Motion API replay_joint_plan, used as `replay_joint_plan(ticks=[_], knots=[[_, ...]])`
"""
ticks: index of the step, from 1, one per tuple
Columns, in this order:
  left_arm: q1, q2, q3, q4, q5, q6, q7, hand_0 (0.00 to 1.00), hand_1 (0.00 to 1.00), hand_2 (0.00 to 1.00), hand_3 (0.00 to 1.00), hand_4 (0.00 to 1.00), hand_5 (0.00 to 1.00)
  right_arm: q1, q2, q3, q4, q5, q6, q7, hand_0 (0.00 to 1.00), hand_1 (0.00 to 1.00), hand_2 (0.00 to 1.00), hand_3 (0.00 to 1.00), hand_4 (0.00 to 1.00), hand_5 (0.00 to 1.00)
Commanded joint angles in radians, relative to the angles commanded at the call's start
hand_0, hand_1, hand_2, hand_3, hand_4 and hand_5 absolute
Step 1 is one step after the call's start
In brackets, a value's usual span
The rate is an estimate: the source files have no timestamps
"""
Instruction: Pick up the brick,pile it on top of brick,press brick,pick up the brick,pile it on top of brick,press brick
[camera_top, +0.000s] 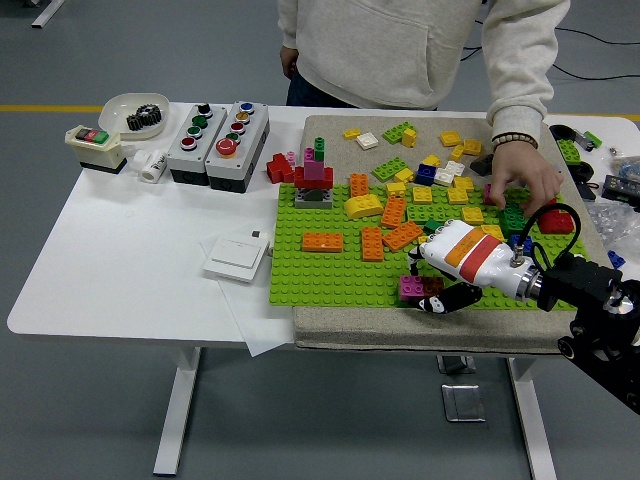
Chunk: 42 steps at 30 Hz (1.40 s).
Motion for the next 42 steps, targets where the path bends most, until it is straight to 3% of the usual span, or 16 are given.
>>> replay_joint_plan(ticks=[15,33,34,39,40,42], knots=[[0.0,0.0,0.0,0.0,0.001,0.0,0.001,0.724,0.732,0.768,0.622,0.734,0.694,0.0,0.0,0.005,0.001,-0.005,0.03,0.0,0.132,0.065,0.147,0.47,0.804,0.422],[0.001,0.001,-0.003,0.0,0.008,-0.002,0.005,0.724,0.732,0.768,0.623,0.735,0.695,-0.002,0.002,0.017,0.003,-0.017,0.038,0.003,0.152,0.071,0.155,0.496,0.833,0.483],[0.001,0.001,-0.003,0.0,0.009,-0.002,0.005,0.724,0.732,0.768,0.622,0.734,0.693,-0.002,0.002,0.018,0.002,-0.018,0.039,0.003,0.159,0.075,0.157,0.5,0.901,0.513],[0.003,0.001,-0.005,0.0,0.013,-0.002,0.007,0.724,0.732,0.768,0.622,0.734,0.693,-0.004,0.001,0.023,0.003,-0.026,0.046,0.004,0.159,0.075,0.157,0.5,0.901,0.513],[0.003,0.001,-0.005,0.0,0.014,-0.002,0.007,0.723,0.732,0.768,0.622,0.734,0.693,-0.004,0.001,0.023,0.003,-0.026,0.046,0.004,0.168,0.076,0.16,0.514,0.974,0.535],[0.003,0.001,-0.006,-0.001,0.016,-0.002,0.008,0.723,0.732,0.768,0.622,0.734,0.693,-0.006,0.002,0.025,0.002,-0.029,0.046,0.004,0.168,0.076,0.16,0.514,0.974,0.535]])
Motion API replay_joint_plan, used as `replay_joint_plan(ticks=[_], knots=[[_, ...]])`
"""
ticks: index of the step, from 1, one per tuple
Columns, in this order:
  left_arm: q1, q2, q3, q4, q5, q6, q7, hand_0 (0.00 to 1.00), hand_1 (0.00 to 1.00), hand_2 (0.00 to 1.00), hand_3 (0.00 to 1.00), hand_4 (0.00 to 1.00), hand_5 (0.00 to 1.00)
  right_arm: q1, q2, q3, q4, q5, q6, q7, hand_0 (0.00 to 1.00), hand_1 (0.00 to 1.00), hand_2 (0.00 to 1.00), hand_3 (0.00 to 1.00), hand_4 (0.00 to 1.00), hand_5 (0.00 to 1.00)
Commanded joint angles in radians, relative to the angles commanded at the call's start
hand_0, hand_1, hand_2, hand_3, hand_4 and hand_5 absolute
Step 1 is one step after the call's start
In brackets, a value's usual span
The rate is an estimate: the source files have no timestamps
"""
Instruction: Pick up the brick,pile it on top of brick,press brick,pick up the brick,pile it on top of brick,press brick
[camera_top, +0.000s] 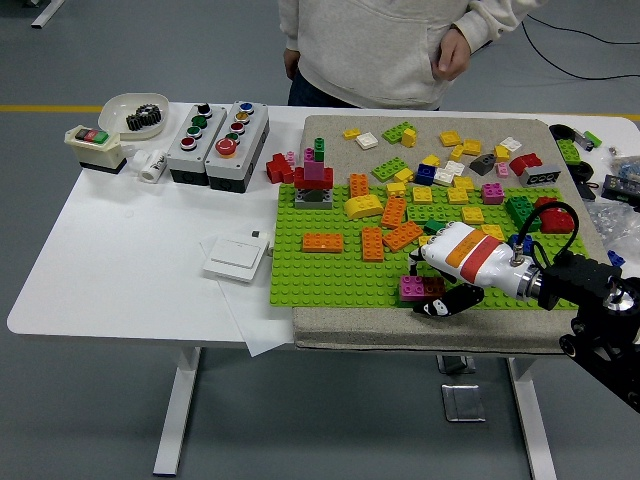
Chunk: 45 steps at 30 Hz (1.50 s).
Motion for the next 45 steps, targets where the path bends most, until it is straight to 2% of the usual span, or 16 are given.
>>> replay_joint_plan(ticks=[9,10,15,16,21,22,23,27,28,30,33,34,36,39,40,45], knots=[[-0.001,0.001,0.001,0.0,0.0,0.0,0.0,0.723,0.732,0.768,0.622,0.734,0.693,-0.003,0.0,0.012,0.004,-0.01,0.001,-0.003,0.175,0.079,0.162,0.524,0.998,0.548],[-0.001,0.001,0.001,0.0,-0.001,0.0,-0.001,0.723,0.731,0.768,0.622,0.733,0.692,-0.004,-0.001,0.016,0.007,-0.013,0.001,-0.005,0.182,0.08,0.166,0.565,0.998,0.574],[-0.002,0.001,0.003,0.0,-0.005,0.001,-0.002,0.723,0.731,0.768,0.622,0.733,0.692,-0.009,-0.004,0.041,0.016,-0.021,0.008,-0.009,0.182,0.08,0.166,0.565,0.998,0.574],[-0.002,0.001,0.003,0.0,-0.005,0.001,-0.002,0.722,0.731,0.768,0.622,0.733,0.692,-0.009,-0.005,0.045,0.018,-0.021,0.009,-0.01,0.185,0.081,0.169,0.629,0.998,0.603],[-0.002,0.001,0.004,0.0,-0.007,0.0,-0.003,0.722,0.731,0.768,0.622,0.733,0.692,-0.017,-0.01,0.067,0.039,-0.021,0.023,-0.017,0.185,0.081,0.169,0.629,0.998,0.603],[-0.002,0.001,0.004,0.001,-0.007,0.0,-0.003,0.722,0.731,0.768,0.621,0.733,0.691,-0.023,-0.012,0.079,0.052,-0.02,0.038,-0.024,0.196,0.091,0.178,0.728,0.998,0.701],[-0.002,0.001,0.004,0.001,-0.007,0.0,-0.003,0.722,0.731,0.768,0.621,0.733,0.691,-0.028,-0.015,0.087,0.062,-0.019,0.047,-0.029,0.196,0.091,0.178,0.728,0.998,0.701],[-0.003,0.001,0.006,0.001,-0.007,0.001,-0.005,0.722,0.731,0.768,0.621,0.733,0.691,-0.062,-0.04,0.135,0.145,0.0,0.091,-0.054,0.196,0.091,0.178,0.728,0.998,0.701],[-0.003,0.001,0.006,0.002,-0.008,0.001,-0.005,0.722,0.731,0.767,0.621,0.733,0.69,-0.071,-0.048,0.147,0.163,0.003,0.101,-0.063,0.225,0.121,0.207,0.754,0.998,0.756],[-0.003,0.001,0.006,0.003,-0.009,0.001,-0.006,0.722,0.731,0.767,0.621,0.733,0.69,-0.107,-0.079,0.196,0.241,0.021,0.136,-0.097,0.225,0.121,0.207,0.754,0.998,0.756],[-0.003,0.001,0.005,0.003,-0.007,0.001,-0.007,0.722,0.731,0.767,0.621,0.733,0.69,-0.14,-0.106,0.235,0.326,0.049,0.148,-0.136,0.225,0.121,0.207,0.754,0.998,0.756],[-0.003,0.001,0.004,0.004,-0.006,0.001,-0.007,0.721,0.73,0.768,0.621,0.734,0.691,-0.16,-0.121,0.252,0.367,0.067,0.143,-0.163,0.305,0.304,0.454,0.738,0.998,0.73],[-0.003,0.001,0.004,0.004,-0.005,0.001,-0.007,0.721,0.73,0.768,0.621,0.734,0.691,-0.173,-0.13,0.262,0.404,0.079,0.138,-0.179,0.305,0.304,0.454,0.738,0.998,0.73],[-0.002,0.001,0.005,0.005,-0.006,0.001,-0.008,0.721,0.73,0.768,0.621,0.734,0.691,-0.236,-0.161,0.295,0.488,0.134,0.103,-0.195,0.305,0.304,0.454,0.738,0.998,0.73],[-0.002,0.0,0.005,0.005,-0.006,0.001,-0.008,0.721,0.731,0.767,0.621,0.733,0.689,-0.251,-0.168,0.298,0.508,0.146,0.097,-0.19,0.588,0.592,0.697,0.659,0.994,0.709],[-0.002,-0.001,0.003,0.005,0.0,0.0,-0.006,0.721,0.731,0.767,0.621,0.733,0.689,-0.313,-0.194,0.284,0.587,0.16,0.091,-0.152,0.588,0.592,0.697,0.659,0.994,0.709]])
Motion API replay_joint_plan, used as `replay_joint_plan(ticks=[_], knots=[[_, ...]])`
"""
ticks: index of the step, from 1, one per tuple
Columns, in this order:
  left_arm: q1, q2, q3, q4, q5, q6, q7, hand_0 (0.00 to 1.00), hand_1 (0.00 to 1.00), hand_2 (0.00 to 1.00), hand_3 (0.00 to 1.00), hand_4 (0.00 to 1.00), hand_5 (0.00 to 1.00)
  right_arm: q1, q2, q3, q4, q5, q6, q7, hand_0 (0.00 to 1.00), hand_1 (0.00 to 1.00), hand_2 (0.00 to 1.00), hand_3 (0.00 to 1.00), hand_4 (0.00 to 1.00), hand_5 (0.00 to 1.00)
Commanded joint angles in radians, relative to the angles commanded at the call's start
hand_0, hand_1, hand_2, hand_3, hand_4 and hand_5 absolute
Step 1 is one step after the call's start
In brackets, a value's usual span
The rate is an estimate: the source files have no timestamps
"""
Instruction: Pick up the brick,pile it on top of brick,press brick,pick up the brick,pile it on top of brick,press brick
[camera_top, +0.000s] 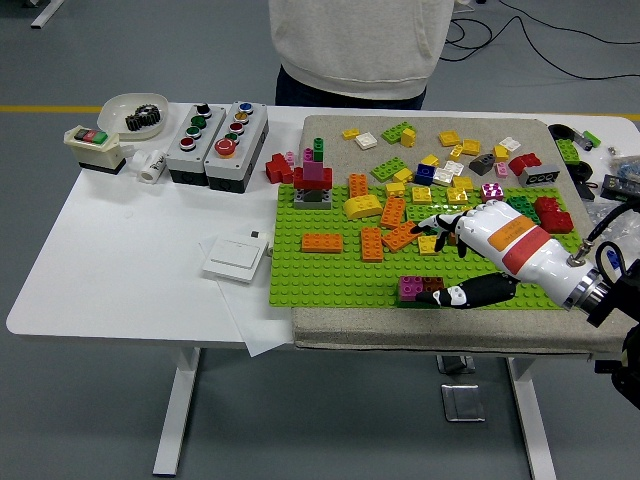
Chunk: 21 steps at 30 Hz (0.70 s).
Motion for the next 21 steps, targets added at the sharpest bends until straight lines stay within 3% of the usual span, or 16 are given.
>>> replay_joint_plan(ticks=[1,10,21], knots=[[0.0,0.0,0.0,0.0,0.0,0.0,0.0,0.716,0.73,0.768,0.62,0.732,0.687,-0.01,-0.002,-0.005,0.009,-0.004,0.0,0.007,0.734,0.68,0.736,0.629,0.914,0.668],[0.003,-0.001,-0.002,-0.001,0.007,-0.001,0.003,0.716,0.729,0.767,0.619,0.731,0.687,-0.04,0.007,-0.037,0.008,-0.048,0.003,0.024,0.753,0.697,0.745,0.624,0.891,0.665],[0.006,0.001,-0.01,-0.003,0.022,-0.004,0.008,0.715,0.728,0.767,0.617,0.73,0.684,-0.007,0.032,-0.088,-0.057,-0.103,0.01,0.018,0.753,0.691,0.738,0.609,0.874,0.657]])
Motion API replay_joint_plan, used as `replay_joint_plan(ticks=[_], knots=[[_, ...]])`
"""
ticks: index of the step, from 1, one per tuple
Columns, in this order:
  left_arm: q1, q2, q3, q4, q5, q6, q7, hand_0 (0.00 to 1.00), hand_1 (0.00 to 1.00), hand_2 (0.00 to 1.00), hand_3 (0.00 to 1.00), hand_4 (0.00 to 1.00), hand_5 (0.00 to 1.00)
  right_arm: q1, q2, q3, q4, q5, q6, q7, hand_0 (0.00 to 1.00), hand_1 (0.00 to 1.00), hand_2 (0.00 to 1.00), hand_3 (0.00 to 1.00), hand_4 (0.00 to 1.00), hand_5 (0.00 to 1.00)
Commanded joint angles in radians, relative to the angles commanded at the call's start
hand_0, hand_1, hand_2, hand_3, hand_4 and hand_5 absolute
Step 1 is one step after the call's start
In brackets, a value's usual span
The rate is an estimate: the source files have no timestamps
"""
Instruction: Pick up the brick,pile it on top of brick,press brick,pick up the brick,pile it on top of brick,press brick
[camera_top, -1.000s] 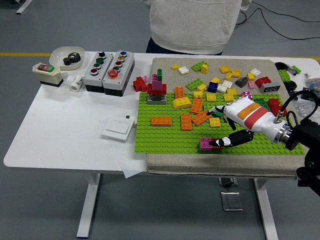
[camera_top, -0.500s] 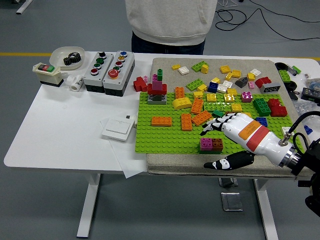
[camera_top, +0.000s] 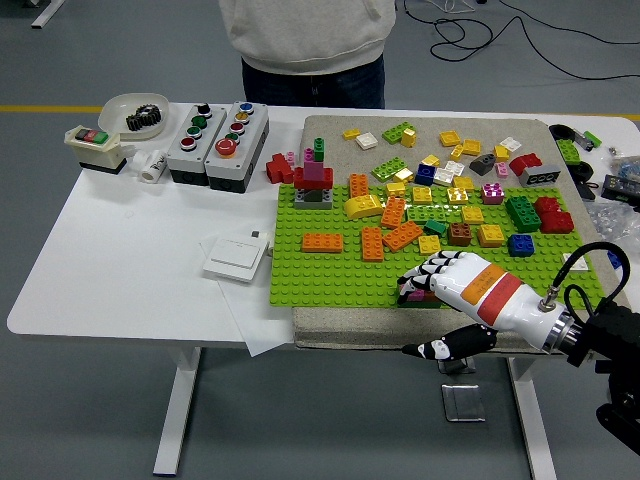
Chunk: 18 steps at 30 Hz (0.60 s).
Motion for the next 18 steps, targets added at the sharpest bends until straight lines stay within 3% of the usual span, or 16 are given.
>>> replay_joint_plan(ticks=[18], knots=[[-0.003,0.0,0.005,-0.002,-0.007,0.001,-0.002,0.714,0.727,0.766,0.618,0.73,0.684,0.043,0.036,-0.027,-0.09,-0.03,-0.003,-0.004,0.761,0.695,0.737,0.61,0.876,0.655]])
